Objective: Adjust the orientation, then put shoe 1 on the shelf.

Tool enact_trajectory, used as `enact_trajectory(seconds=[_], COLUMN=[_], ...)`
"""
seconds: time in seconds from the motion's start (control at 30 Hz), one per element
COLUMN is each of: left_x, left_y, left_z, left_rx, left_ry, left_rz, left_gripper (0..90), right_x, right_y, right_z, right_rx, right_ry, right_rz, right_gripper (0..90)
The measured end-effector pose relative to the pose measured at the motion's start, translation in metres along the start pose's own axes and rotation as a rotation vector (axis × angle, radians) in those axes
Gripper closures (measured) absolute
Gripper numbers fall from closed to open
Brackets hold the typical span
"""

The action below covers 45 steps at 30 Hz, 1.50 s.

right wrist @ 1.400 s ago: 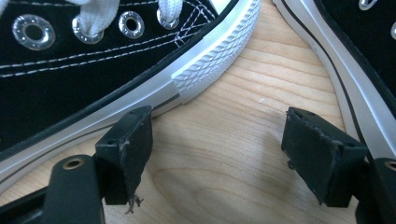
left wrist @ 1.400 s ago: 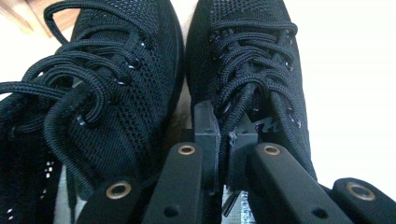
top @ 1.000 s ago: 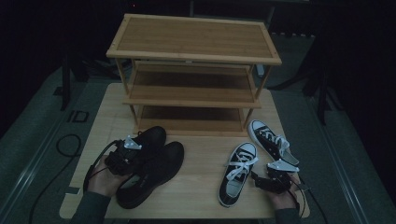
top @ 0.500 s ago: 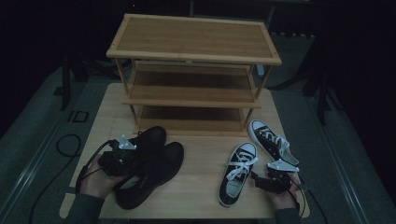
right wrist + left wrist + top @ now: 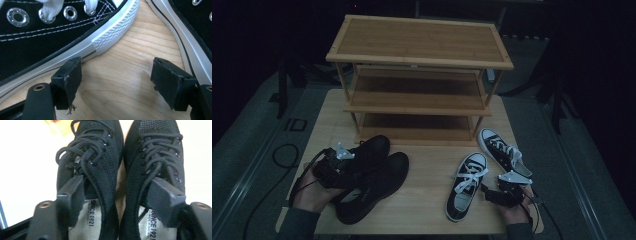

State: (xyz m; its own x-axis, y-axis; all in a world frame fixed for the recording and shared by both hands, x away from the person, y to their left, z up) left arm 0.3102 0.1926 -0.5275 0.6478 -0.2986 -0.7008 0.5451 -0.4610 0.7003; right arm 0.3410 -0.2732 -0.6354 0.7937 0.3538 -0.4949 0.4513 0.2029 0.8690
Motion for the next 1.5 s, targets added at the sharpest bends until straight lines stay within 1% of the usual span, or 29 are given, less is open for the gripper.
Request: enact_trajectory(seconds=[0.07,0.1,0.17,0.2,0.23,0.27,0.3,0.33,0.4,0.47,0.6,0.63,0.7,0.73,0.87,0.93,1.03,1.1,1.13,1.17,1.2,1.23,1.27,1.3,1.33,1.37,1.5], left_x=[0.001,0.002,0.003,0.003,0.005,0.005,0.006,0.007,0.009,0.011,0.013,0.013,0.014,0.013,0.016,0.018,0.021,0.022,0.022,0.022,0.022,0.022,0.022,0.022,0.023,0.023,0.028], left_y=[-0.001,-0.001,-0.002,-0.002,-0.003,-0.004,-0.005,-0.006,-0.008,-0.01,-0.014,-0.016,-0.016,-0.016,-0.016,-0.017,-0.018,-0.018,-0.018,-0.018,-0.017,-0.017,-0.016,-0.016,-0.016,-0.015,-0.015], left_z=[-0.001,-0.001,-0.002,-0.002,-0.005,-0.006,-0.006,-0.007,-0.008,-0.01,-0.011,-0.009,-0.009,-0.009,-0.01,-0.01,-0.009,-0.009,-0.009,-0.009,-0.008,-0.008,-0.007,-0.007,-0.007,-0.006,-0.004], left_rx=[-0.008,-0.013,-0.02,-0.02,-0.036,-0.044,-0.039,-0.043,-0.061,-0.069,-0.073,-0.055,-0.051,-0.052,-0.048,-0.043,-0.044,-0.047,-0.054,-0.054,-0.049,-0.049,-0.038,-0.038,-0.026,-0.026,-0.023], left_ry=[-0.005,-0.014,-0.014,-0.014,-0.032,-0.042,-0.063,-0.075,-0.092,-0.1,-0.111,-0.135,-0.134,-0.14,-0.137,-0.133,-0.141,-0.147,-0.161,-0.161,-0.176,-0.176,-0.189,-0.189,-0.193,-0.202,-0.203], left_rz=[0.004,0.011,0.013,0.013,0.013,0.009,0.013,0.015,0.014,0.007,-0.001,-0.006,-0.006,-0.013,-0.019,-0.025,-0.031,-0.029,-0.027,-0.027,-0.025,-0.025,-0.023,-0.023,-0.024,-0.024,-0.038], left_gripper=[27.1,26.4,26.1,23.2,21.7,19.8,20.6,21.8,21.1,19.8,19.7,19.9,19.9,20.0,20.1,21.6,24.1,27.0,29.0,31.7,33.7,35.6,37.8,39.2,39.2,42.7,45.1], right_x=[0.0,0.0,0.0,0.0,0.0,0.0,0.0,0.0,0.0,0.0,0.0,0.0,0.0,0.0,0.0,0.0,0.0,0.0,0.0,0.0,0.0,0.0,0.0,0.0,0.0,0.0,0.0], right_y=[0.0,0.0,0.0,0.0,0.0,0.0,0.0,0.0,0.0,0.0,0.0,0.0,0.0,0.0,0.0,0.0,0.0,0.0,0.0,0.0,0.0,0.0,0.0,0.0,0.0,0.0,0.0], right_z=[0.0,0.0,0.0,0.0,0.0,0.0,0.0,0.0,0.0,0.0,0.0,0.0,0.0,0.0,0.0,0.0,0.0,0.0,0.0,0.0,0.0,0.0,0.0,0.0,0.0,0.0,0.0], right_rx=[0.0,0.0,0.0,0.0,0.0,0.0,0.0,0.0,0.0,0.0,0.0,0.0,0.0,0.0,0.0,0.0,0.0,0.0,0.0,0.0,0.0,0.0,0.0,0.0,0.0,0.0,0.0], right_ry=[0.0,0.0,0.0,0.0,0.0,0.0,0.0,0.0,0.0,0.0,0.0,0.0,0.0,0.0,0.0,0.0,0.0,0.0,0.0,0.0,0.0,0.0,0.0,0.0,0.0,0.0,-0.001], right_rz=[0.0,0.0,0.0,0.0,0.0,0.0,0.0,0.0,0.0,0.0,0.0,0.0,0.0,0.0,0.0,0.0,0.0,0.0,0.0,0.0,0.0,0.0,0.0,0.0,0.0,0.0,0.0], right_gripper=[24.7,24.7,24.7,24.7,24.7,24.7,24.7,24.7,24.7,24.7,24.7,24.7,24.7,24.7,24.7,24.7,24.7,24.7,24.7,24.7,24.7,24.7,24.7,24.7,24.7,24.7,24.7])
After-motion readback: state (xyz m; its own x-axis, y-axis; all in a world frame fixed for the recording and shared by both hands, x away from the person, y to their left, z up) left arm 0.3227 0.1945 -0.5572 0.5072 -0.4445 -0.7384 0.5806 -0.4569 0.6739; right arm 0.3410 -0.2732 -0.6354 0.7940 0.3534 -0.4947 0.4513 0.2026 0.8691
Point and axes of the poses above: each handheld gripper's, and its own axes: x roughly forward along the jaws, y roughly out of its top, z roughly to its right, the point moved 9 cm from there along x, roughly forward along the jaws, and after that the axes turned 12 degrees about z, right-handed, at the moved point
